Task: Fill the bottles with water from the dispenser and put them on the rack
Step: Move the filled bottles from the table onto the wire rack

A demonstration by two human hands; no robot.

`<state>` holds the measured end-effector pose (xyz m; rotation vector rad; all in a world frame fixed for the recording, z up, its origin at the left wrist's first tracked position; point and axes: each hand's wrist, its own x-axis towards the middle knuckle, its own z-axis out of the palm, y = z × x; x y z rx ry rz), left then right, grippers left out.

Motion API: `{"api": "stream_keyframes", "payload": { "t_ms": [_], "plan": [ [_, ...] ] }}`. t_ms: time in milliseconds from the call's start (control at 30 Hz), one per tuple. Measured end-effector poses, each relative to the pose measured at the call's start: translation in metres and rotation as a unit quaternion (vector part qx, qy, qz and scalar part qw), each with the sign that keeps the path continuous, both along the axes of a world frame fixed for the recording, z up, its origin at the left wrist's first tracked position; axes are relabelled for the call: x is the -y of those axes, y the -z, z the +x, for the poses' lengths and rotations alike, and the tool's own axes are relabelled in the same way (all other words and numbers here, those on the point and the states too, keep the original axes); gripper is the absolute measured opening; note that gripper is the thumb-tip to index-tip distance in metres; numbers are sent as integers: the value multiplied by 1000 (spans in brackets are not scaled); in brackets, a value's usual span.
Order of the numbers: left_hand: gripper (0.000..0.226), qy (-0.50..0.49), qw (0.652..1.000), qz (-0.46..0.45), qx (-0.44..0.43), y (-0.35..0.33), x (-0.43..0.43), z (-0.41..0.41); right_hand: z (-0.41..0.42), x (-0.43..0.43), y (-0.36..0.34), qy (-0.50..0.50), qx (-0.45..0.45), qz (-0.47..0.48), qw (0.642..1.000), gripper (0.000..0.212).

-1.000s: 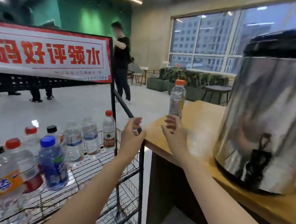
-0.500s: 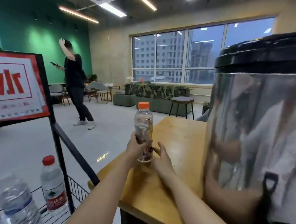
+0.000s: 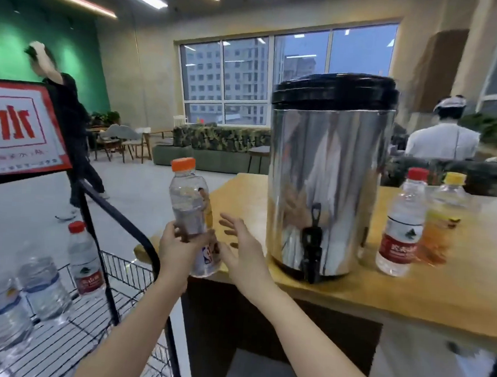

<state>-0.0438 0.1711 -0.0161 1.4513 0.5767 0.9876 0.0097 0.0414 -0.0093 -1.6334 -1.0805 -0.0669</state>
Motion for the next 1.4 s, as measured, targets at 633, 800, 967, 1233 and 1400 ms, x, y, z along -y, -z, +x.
{"api": "stream_keyframes", "payload": {
  "t_ms": [633,800,967,1233,1400],
  "plan": [
    [45,200,979,30,16,-23,241,18,153,240,34,392,-40,11,919,82],
    [56,186,980,63,-10,-19,238,27,190,222,38,410,-64,-21,909,94],
    [56,175,981,78,-8,-23,225,18,187,218,37,432,-62,17,900,76],
    [38,150,987,39,35,-36,201,-19,106,230,8,384,-5,22,923,60],
    [42,112,992,37,53,-41,178,-57,24,216,-40,282,43,56,957,61]
  ]
}}
